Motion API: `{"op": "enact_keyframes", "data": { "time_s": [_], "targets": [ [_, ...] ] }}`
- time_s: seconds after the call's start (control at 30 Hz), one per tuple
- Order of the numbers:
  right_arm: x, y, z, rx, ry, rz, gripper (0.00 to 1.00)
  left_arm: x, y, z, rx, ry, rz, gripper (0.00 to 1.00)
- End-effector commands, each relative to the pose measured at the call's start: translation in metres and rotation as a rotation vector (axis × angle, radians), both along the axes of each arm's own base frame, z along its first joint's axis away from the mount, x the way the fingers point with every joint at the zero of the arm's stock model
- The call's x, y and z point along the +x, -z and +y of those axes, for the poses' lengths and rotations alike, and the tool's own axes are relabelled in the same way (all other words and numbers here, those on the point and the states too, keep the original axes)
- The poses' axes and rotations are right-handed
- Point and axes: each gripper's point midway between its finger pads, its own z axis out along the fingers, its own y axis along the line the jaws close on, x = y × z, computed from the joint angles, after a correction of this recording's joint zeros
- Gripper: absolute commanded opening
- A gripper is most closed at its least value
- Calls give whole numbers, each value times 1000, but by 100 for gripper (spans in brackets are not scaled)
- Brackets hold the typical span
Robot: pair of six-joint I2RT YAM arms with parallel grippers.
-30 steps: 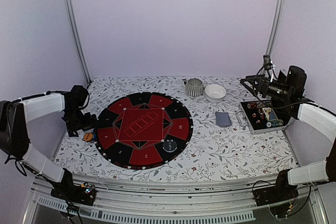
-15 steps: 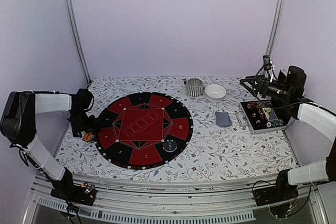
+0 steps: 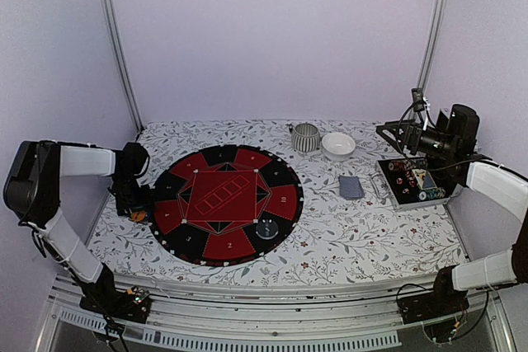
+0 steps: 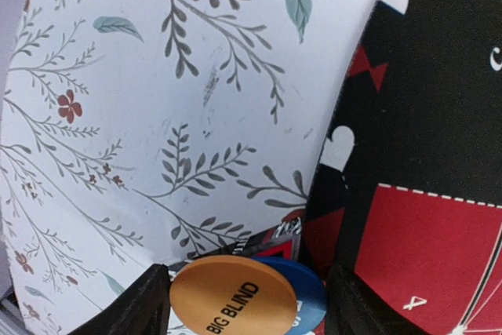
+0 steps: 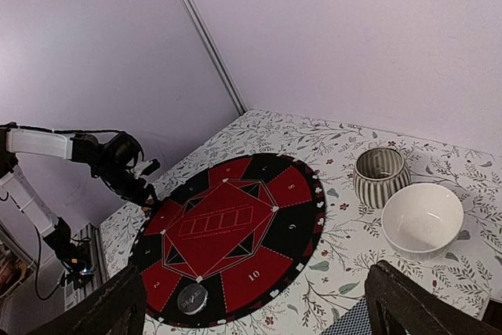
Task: Distribute texas hold em gaming equipment
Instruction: Pick up the big blind button from the center of the board.
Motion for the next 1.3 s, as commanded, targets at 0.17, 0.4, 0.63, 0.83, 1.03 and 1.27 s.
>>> {"op": "enact_keyframes", "data": {
  "time_s": [0.17, 0.4, 0.63, 0.83, 1.03, 1.27],
  "targets": [
    [1, 2, 2, -1, -10, 7, 99, -5, 2, -4, -4, 27, -2, 61],
    [1, 1, 2, 0, -10, 6, 99, -5, 3, -8, 2, 45, 3, 53],
    [1, 1, 2, 0, -11, 6, 99, -7, 3, -8, 8, 51, 13, 40],
    [1, 1, 3, 0, -11, 6, 99, -6, -4, -9, 4, 54, 1, 30],
    [0, -1, 3, 4, -18, 8, 99, 0, -20, -13, 35, 88, -29, 27],
    [-1, -5, 4, 7, -20, 2, 99, 11, -36, -42, 70, 240, -56, 26]
  ]
}}
